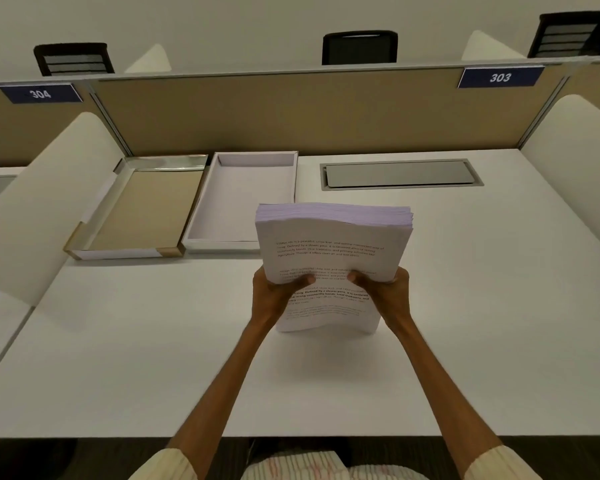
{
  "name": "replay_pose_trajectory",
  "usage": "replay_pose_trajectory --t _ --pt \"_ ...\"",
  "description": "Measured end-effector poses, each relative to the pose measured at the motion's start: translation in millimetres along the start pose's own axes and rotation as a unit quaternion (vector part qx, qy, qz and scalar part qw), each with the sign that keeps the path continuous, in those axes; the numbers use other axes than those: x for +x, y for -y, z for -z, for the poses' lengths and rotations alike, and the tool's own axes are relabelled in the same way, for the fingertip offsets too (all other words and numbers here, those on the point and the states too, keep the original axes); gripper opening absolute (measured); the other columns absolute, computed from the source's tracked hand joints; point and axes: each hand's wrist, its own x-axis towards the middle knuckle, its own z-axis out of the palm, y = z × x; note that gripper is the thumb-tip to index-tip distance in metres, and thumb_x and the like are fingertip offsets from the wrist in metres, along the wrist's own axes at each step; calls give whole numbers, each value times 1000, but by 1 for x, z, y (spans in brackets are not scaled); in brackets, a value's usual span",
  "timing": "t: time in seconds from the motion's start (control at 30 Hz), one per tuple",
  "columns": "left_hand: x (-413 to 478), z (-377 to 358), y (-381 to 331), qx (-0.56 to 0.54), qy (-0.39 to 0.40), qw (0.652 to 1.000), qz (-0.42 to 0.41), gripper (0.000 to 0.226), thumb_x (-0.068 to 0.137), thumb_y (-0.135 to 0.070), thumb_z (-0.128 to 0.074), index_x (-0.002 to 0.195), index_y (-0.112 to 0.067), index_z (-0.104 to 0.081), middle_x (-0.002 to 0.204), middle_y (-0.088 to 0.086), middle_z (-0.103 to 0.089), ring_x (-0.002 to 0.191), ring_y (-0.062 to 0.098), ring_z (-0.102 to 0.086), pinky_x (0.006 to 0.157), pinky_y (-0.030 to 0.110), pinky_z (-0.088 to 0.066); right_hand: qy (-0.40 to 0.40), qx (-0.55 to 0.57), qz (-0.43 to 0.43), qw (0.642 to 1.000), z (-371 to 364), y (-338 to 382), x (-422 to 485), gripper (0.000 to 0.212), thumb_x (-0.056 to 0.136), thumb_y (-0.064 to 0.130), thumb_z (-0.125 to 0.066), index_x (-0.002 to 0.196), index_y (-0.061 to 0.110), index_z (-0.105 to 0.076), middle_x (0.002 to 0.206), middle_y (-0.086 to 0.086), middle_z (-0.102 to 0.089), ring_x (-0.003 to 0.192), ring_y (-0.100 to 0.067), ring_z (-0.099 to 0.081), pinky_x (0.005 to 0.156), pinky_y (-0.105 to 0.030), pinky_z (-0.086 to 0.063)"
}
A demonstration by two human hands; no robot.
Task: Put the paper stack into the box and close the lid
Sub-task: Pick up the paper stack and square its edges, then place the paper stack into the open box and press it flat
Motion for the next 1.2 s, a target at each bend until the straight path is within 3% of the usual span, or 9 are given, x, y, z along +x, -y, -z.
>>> replay_pose_trajectory --t 0.1,0.2,0.3,0.43,0.6,0.73,0.9,1.07,1.2 --pt "5 -1 -3 16 -15 1000 20 44 62 -31 -89 100 -27 -69 96 -10 -75 84 12 -75 65 29 -63 -21 -3 -20 1000 -5 1 8 26 68 8 -87 87 22 -76 84 9 -79 73 -10 -76 58 -20 -59" --pt "15 4 -10 23 -22 999 44 45 59 -40 -90 96 -25 -70 87 -11 -77 72 10 -76 56 20 -58 -38 -9 -51 998 -13 5 19 30 67 24 -89 92 14 -74 85 -2 -80 68 -19 -77 55 -26 -60" --pt "32 14 -20 48 -27 995 83 54 60 -46 -88 100 -16 -69 90 0 -78 66 14 -77 54 26 -61 -34 -51 -92 994 -27 14 39 40 65 41 -87 92 16 -71 87 -6 -78 65 -22 -77 55 -33 -62" --pt "60 36 -32 33 -53 984 167 50 57 -53 -87 94 -23 -70 89 3 -79 69 20 -78 63 39 -65 -17 -78 -158 984 -55 28 71 43 62 52 -85 85 19 -70 81 -1 -77 60 -15 -76 52 -29 -60" --pt "116 76 -44 27 -57 957 284 78 52 -62 -85 107 -10 -65 97 8 -76 84 27 -75 78 44 -63 100 -65 -190 974 -89 44 111 48 72 38 -83 111 15 -67 100 -3 -76 69 -12 -77 56 -26 -60" --pt "157 108 -45 35 -15 946 323 59 67 -67 -73 95 -16 -63 94 8 -75 78 23 -73 60 33 -60 114 -16 -231 966 -121 40 140 45 81 15 -77 122 2 -63 111 -16 -73 67 -16 -77 53 -27 -60" --pt "212 145 -41 -27 61 938 340 53 83 -35 -73 126 -9 -58 121 16 -70 99 31 -70 71 41 -59 74 0 -252 965 -158 22 181 43 85 7 -72 125 -1 -60 120 -19 -70 88 -32 -72 64 -36 -63" --pt "259 153 -26 26 26 935 354 40 83 -8 -74 119 -2 -58 124 18 -67 81 26 -67 63 39 -55 69 -31 -281 957 -186 2 227 45 85 9 -72 126 1 -57 124 -18 -68 92 -34 -71 68 -39 -61" --pt "296 157 -10 48 18 934 354 46 85 -9 -71 126 0 -54 127 19 -65 98 33 -67 85 48 -54 50 -43 -315 947 -207 -18 262 49 83 10 -74 126 1 -51 129 -18 -64 100 -36 -69 81 -48 -58"
